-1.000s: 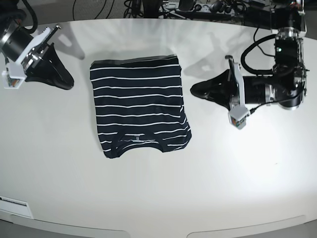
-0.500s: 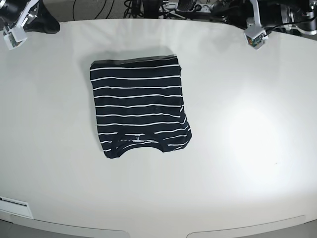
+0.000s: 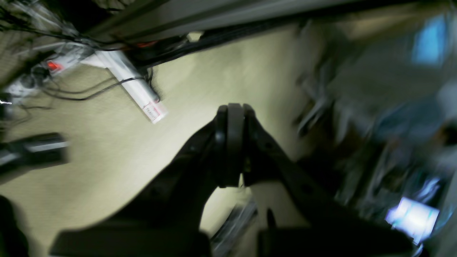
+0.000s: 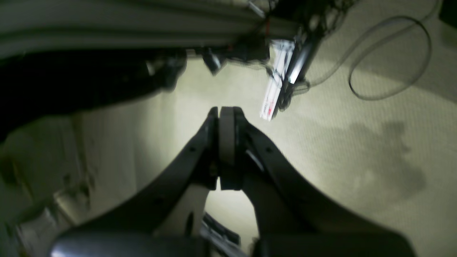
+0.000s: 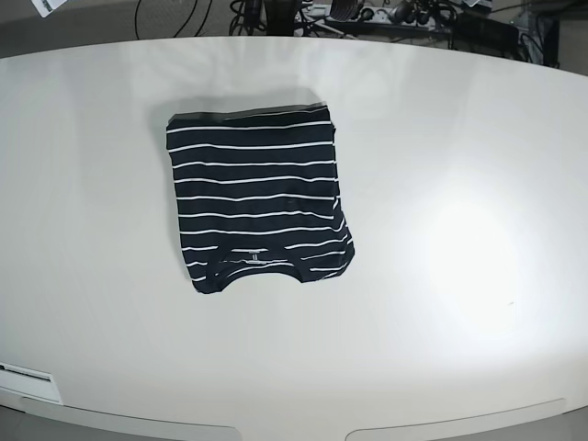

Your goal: Fold the T-shirt properly

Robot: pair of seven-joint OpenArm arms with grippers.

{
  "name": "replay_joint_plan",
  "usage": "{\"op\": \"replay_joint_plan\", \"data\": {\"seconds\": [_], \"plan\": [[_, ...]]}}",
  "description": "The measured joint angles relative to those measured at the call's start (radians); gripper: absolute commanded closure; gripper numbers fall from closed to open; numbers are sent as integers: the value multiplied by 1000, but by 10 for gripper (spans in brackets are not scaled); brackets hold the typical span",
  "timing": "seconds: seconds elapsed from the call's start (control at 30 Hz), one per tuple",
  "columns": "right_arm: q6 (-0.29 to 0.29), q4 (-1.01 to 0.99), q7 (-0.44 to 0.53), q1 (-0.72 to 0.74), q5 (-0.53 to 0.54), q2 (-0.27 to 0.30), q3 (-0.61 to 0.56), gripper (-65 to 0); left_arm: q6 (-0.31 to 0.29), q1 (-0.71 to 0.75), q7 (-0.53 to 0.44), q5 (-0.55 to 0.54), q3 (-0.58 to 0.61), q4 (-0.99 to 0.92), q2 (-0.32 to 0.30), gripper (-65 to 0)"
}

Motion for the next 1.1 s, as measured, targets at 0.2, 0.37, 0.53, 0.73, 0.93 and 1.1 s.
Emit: {"op": "replay_joint_plan", "data": {"seconds": [0.2,0.37,0.53,0.73,0.93,1.1], "plan": [[-3,-369,261,173,-420,-3,-323,0,-1,-263,-116,209,241,-491,10,0],[-4,-686,446,388,-613,1,-494,0,18,-494,-275,374,360,-847,18,0],[-24,-971,651,570,-855,-1,-640,0,21,-660,-704,711,454,-1167,29,0],[-335,-1260,924,767,-1047,-9,-839,0,298,-808,-1338,999,532,-1525,66,0],[-473,-1408,978,930,-1088,-118,-1000,0,497,-964,-1388,1011,649,-1764,223,0],[-515,-1445,981,933,-1107,-210,-1069,0,505,-1013,-1393,998,765,-1812,318,0]]}}
